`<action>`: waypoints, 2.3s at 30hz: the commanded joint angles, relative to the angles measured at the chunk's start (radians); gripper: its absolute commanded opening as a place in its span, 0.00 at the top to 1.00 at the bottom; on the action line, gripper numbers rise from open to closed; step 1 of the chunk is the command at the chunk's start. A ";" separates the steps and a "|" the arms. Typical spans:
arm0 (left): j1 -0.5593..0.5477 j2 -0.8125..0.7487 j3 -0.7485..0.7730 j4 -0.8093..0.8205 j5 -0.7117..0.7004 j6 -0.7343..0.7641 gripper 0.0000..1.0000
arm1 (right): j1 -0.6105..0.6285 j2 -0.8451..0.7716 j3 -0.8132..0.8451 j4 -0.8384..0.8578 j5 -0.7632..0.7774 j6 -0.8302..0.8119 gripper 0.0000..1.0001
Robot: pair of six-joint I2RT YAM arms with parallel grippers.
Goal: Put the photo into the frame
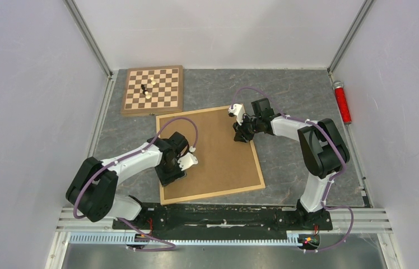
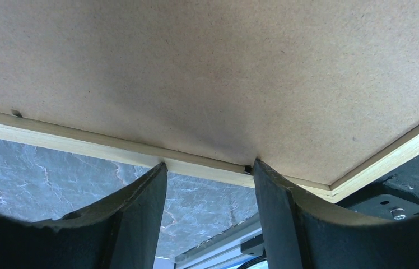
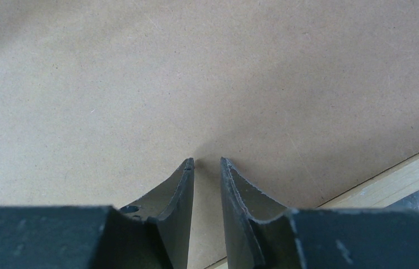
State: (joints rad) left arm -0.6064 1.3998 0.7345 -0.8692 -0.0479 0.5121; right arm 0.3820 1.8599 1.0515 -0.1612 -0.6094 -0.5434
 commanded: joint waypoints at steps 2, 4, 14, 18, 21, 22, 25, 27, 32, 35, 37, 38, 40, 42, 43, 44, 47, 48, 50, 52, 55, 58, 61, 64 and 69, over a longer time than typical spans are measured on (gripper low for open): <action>-0.019 0.051 -0.063 0.237 0.122 -0.014 0.35 | 0.003 0.061 -0.065 -0.219 0.041 0.019 0.74; -0.025 0.051 -0.062 0.239 0.119 -0.018 0.35 | 0.002 0.061 -0.065 -0.218 0.040 0.018 0.74; -0.044 0.023 -0.047 0.240 0.149 -0.028 0.35 | 0.002 0.062 -0.064 -0.219 0.040 0.018 0.74; -0.046 0.026 -0.034 0.240 0.161 -0.027 0.35 | 0.001 0.062 -0.064 -0.218 0.042 0.018 0.74; -0.047 0.021 -0.025 0.236 0.176 -0.030 0.35 | 0.001 0.062 -0.064 -0.219 0.042 0.018 0.74; -0.047 0.019 -0.022 0.232 0.176 -0.030 0.35 | 0.001 0.064 -0.064 -0.219 0.042 0.018 0.74; -0.047 -0.002 -0.014 0.219 0.168 -0.029 0.35 | 0.001 0.065 -0.062 -0.219 0.041 0.018 0.74; -0.047 -0.024 -0.006 0.213 0.163 -0.031 0.35 | 0.001 0.067 -0.061 -0.218 0.040 0.017 0.74; -0.046 -0.069 0.018 0.177 0.138 -0.030 0.35 | 0.001 0.062 -0.062 -0.219 0.040 0.017 0.74; -0.046 -0.086 0.024 0.162 0.118 -0.025 0.36 | 0.001 0.062 -0.062 -0.218 0.039 0.018 0.74; -0.040 -0.098 0.027 0.157 0.113 -0.025 0.35 | 0.001 0.062 -0.063 -0.219 0.039 0.017 0.74; -0.035 -0.102 0.030 0.156 0.112 -0.025 0.35 | 0.001 0.061 -0.063 -0.219 0.039 0.017 0.74; -0.018 -0.108 0.038 0.156 0.125 -0.025 0.35 | 0.001 0.056 -0.064 -0.219 0.037 0.017 0.74; 0.009 -0.105 0.049 0.156 0.145 -0.027 0.35 | 0.001 0.050 -0.064 -0.219 0.034 0.019 0.74; 0.031 -0.101 0.057 0.156 0.162 -0.029 0.35 | 0.001 0.048 -0.064 -0.218 0.033 0.018 0.74; 0.052 -0.096 0.068 0.156 0.185 -0.031 0.35 | 0.001 0.046 -0.064 -0.219 0.031 0.016 0.74; 0.127 -0.068 0.115 0.156 0.254 -0.048 0.36 | 0.000 0.040 -0.061 -0.222 0.019 0.014 0.74; 0.153 -0.059 0.135 0.157 0.283 -0.055 0.35 | 0.000 0.036 -0.058 -0.225 0.012 0.013 0.73; 0.199 -0.035 0.172 0.162 0.328 -0.069 0.35 | 0.000 0.025 -0.052 -0.232 -0.001 0.009 0.71; 0.245 -0.005 0.209 0.163 0.365 -0.078 0.35 | 0.000 0.013 -0.043 -0.242 -0.014 0.003 0.70; 0.300 0.050 0.267 0.165 0.427 -0.104 0.35 | 0.000 -0.010 -0.024 -0.267 -0.038 -0.011 0.63; 0.342 0.099 0.317 0.160 0.477 -0.121 0.35 | -0.008 -0.028 0.000 -0.305 -0.081 -0.039 0.55; 0.354 0.133 0.370 0.073 0.487 -0.056 0.35 | -0.015 -0.037 0.033 -0.356 -0.127 -0.083 0.50; 0.355 0.135 0.388 -0.009 0.471 0.018 0.35 | -0.014 -0.032 0.057 -0.401 -0.175 -0.125 0.48; 0.355 0.092 0.364 -0.123 0.410 0.118 0.35 | -0.014 -0.028 0.061 -0.432 -0.202 -0.176 0.47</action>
State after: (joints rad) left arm -0.2527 1.5383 1.0912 -0.8551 0.3744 0.5072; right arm 0.3691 1.8282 1.0920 -0.4973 -0.7708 -0.6540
